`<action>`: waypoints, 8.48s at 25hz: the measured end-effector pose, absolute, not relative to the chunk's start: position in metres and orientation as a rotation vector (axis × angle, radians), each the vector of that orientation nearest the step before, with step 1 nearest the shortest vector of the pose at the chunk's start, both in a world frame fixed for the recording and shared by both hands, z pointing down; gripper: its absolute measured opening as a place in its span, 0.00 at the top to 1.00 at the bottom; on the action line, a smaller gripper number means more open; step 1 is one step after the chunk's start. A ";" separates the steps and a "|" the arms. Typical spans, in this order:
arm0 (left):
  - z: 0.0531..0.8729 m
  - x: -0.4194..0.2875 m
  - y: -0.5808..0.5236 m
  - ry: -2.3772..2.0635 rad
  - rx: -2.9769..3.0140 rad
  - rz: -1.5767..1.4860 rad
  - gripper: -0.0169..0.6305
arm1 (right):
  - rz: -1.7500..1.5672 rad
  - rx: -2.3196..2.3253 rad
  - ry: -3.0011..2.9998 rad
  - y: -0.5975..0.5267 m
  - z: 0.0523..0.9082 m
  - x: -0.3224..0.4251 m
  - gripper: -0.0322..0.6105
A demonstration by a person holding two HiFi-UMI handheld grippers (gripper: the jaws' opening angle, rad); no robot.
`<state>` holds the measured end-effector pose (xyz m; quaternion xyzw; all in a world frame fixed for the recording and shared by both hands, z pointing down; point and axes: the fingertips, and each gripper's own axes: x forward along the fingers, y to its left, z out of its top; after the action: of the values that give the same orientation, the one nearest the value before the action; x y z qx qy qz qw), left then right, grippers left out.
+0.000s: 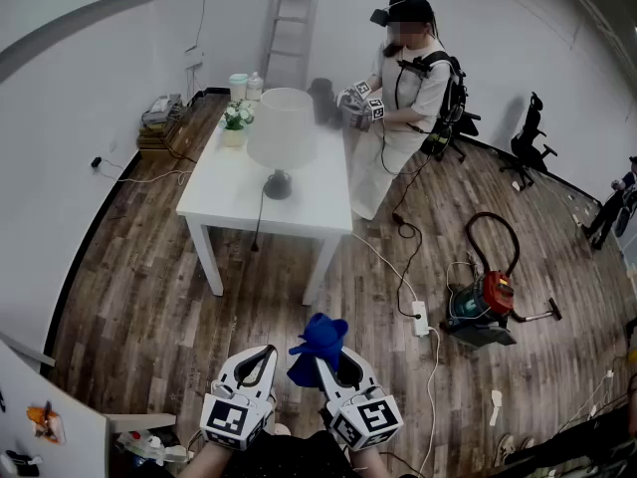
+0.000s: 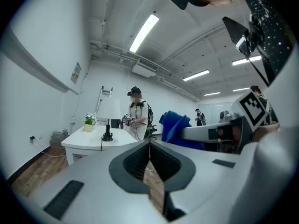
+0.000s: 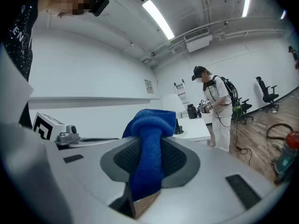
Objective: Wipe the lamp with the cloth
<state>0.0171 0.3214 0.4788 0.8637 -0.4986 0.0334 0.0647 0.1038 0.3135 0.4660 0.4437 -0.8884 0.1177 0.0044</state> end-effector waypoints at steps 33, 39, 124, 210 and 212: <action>0.458 -0.039 -0.061 -1.399 2.655 0.029 0.96 | -0.122 1.354 -2.857 -0.071 0.390 0.053 0.79; 0.461 -0.051 -0.078 -1.461 2.591 0.039 0.96 | -0.782 1.118 -2.716 -0.124 0.308 0.032 0.79; 0.450 -0.077 -0.141 -1.707 2.447 0.158 0.96 | 0.191 -0.052 -2.989 -0.350 0.339 -0.008 0.79; 0.465 -0.103 -0.144 -1.739 2.291 0.190 0.96 | -0.517 -0.857 -1.101 -0.177 0.440 -0.166 0.79; 0.472 -0.104 -0.150 -1.703 2.250 0.224 0.96 | -0.552 -0.837 -1.026 -0.174 0.458 -0.165 0.79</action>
<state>-0.1037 -0.1498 0.4724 0.7853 -0.5944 0.0781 0.1549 -0.1653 -0.1737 0.4580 -0.3835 -0.4702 -0.2528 0.7536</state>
